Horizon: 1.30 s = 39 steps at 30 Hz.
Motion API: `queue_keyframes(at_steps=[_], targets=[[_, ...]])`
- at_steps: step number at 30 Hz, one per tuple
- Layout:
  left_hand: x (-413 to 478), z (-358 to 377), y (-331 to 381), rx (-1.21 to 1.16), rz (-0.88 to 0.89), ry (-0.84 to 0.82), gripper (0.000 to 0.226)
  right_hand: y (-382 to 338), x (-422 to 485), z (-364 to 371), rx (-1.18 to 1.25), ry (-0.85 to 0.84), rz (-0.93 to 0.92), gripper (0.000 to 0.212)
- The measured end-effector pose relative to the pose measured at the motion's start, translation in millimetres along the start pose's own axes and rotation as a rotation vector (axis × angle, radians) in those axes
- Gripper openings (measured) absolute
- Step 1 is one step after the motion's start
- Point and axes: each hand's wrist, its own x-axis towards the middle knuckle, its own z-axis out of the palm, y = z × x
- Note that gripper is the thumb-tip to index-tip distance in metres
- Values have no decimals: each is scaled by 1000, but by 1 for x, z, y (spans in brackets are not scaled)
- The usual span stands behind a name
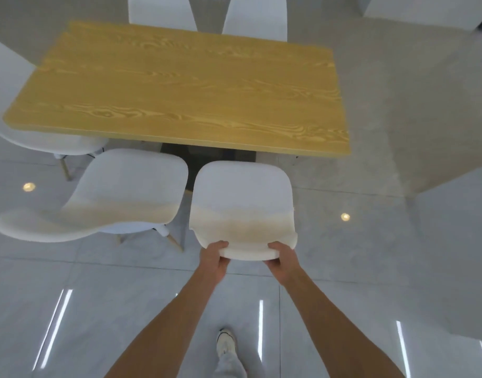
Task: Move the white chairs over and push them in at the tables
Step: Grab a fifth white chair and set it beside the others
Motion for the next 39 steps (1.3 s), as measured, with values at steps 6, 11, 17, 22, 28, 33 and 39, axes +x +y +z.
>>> queue_keyframes(at_steps=[6, 11, 17, 22, 28, 33, 39], targets=[[-5, 6, -10, -15, 31, -32, 52, -6, -4, -6, 7, -42, -20, 41], [-13, -2, -3, 31, -65, -62, 49, 9, -13, -3, 50, 75, -46, 47], [-13, 1, 1, 124, -15, -3, 49, 13, -16, 0, 85, 126, -53, 50], [-9, 1, 1, 170, 38, 19, 52, 8, -11, -1, 73, 74, -14, 52], [-25, 10, -17, 112, 86, 55, 49, 14, -11, -14, 191, -265, 90, 51], [-26, 26, -25, 75, 150, 326, 52, 20, -6, -7, 9, -99, 148, 37], [-34, 35, -25, 105, 154, 407, 47, 25, 0, -4, -31, 83, 140, 31]])
